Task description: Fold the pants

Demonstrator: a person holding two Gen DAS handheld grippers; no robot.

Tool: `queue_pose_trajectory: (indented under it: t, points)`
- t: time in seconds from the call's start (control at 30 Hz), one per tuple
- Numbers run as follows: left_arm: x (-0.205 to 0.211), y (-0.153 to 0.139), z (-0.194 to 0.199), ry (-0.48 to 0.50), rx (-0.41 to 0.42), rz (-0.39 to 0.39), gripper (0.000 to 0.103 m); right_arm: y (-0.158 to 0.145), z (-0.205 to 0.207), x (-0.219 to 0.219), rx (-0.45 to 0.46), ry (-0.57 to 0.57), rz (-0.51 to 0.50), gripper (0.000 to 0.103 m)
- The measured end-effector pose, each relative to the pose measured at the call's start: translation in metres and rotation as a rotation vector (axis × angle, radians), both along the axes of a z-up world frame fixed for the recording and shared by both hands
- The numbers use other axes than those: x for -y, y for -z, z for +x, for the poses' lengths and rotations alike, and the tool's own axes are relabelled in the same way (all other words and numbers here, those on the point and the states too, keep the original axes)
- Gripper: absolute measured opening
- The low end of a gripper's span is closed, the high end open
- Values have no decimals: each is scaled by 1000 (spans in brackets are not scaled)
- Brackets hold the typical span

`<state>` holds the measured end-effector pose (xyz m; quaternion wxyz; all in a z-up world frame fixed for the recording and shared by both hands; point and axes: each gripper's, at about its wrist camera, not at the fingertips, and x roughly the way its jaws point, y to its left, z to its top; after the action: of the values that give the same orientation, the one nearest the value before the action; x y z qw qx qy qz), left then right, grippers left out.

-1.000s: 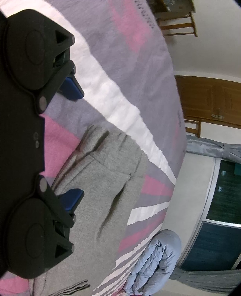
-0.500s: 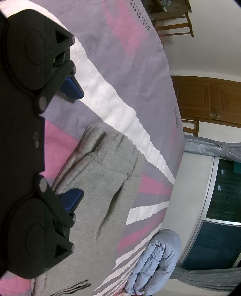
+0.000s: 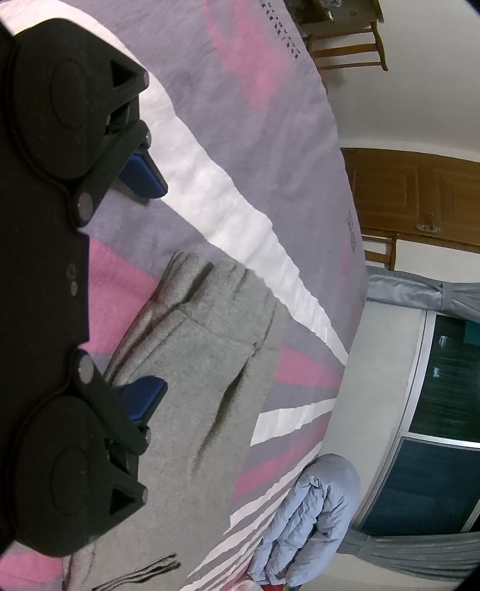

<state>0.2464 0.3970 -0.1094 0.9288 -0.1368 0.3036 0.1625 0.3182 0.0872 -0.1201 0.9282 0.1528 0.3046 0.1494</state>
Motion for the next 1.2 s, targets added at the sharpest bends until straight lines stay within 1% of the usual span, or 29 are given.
queue_pose_trajectory:
  t: [0.03,0.1,0.2,0.3,0.33,0.4,0.53,0.6,0.7,0.77,0.87,1.03,1.2]
  points:
    - [0,0,0,1,2,2,97,-3,-2,3,15,-2,8,52]
    - [-1,1,0,0,6,3,97,-10,-8,8,51,-2,-13,52]
    - [-1,0,2,-9,15,7,97,-14,-4,16,40,3,-68,52]
    - [-1,0,4,-8,22,-4,97,-13,-4,20,68,40,-155,52]
    - [-1,0,5,-4,21,-3,97,-10,-1,22,55,57,-182,52]
    - [-1,1,6,7,21,-16,97,0,8,27,-3,70,-223,52]
    - [0,2,6,43,38,-70,97,-5,-2,38,60,67,-191,52]
    - [-1,7,12,60,20,-109,95,-6,-6,41,61,66,-200,52]
    - [-5,15,22,80,15,-168,94,-6,-11,49,70,77,-191,52]
    - [-6,22,30,90,-7,-181,96,-9,-16,57,76,96,-177,52]
    - [-9,25,35,84,-3,-220,96,-15,-25,70,94,133,-147,52]
    - [-15,28,41,92,31,-270,96,-26,-30,89,112,183,-147,52]
    - [-19,30,45,103,59,-302,96,-29,-31,102,97,228,-138,53]
